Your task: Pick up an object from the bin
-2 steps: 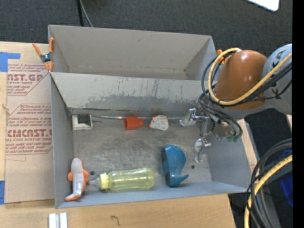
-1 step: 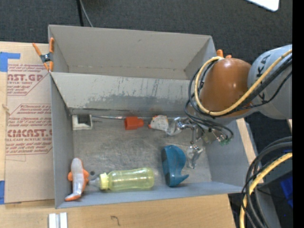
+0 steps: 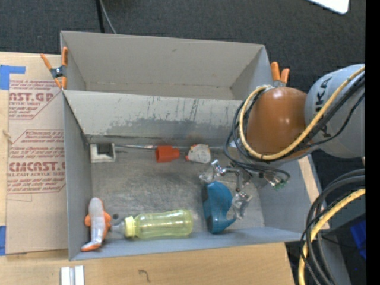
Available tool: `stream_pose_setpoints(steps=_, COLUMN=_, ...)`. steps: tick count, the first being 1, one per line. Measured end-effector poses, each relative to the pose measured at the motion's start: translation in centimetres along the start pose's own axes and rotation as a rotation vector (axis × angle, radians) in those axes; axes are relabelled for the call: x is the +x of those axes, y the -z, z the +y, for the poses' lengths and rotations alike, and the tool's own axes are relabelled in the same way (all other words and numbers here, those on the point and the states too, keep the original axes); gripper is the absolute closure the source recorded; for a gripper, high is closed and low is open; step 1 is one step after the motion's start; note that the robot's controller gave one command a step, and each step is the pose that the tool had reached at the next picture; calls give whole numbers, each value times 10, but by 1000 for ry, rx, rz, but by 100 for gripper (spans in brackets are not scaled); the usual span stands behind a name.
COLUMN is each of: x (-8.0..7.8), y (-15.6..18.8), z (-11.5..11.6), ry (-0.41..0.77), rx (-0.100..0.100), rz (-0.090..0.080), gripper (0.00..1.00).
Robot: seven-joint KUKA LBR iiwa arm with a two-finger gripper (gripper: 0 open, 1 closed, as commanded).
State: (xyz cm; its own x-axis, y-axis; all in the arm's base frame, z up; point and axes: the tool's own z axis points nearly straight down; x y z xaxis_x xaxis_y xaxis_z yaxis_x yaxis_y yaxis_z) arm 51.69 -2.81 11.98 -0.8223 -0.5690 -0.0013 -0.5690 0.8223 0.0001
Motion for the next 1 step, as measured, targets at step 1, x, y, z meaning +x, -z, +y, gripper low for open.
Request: stream_pose_setpoints(steps=1, x=2, y=-32, z=3, ry=434, rx=3, rz=-6, gripper=0)
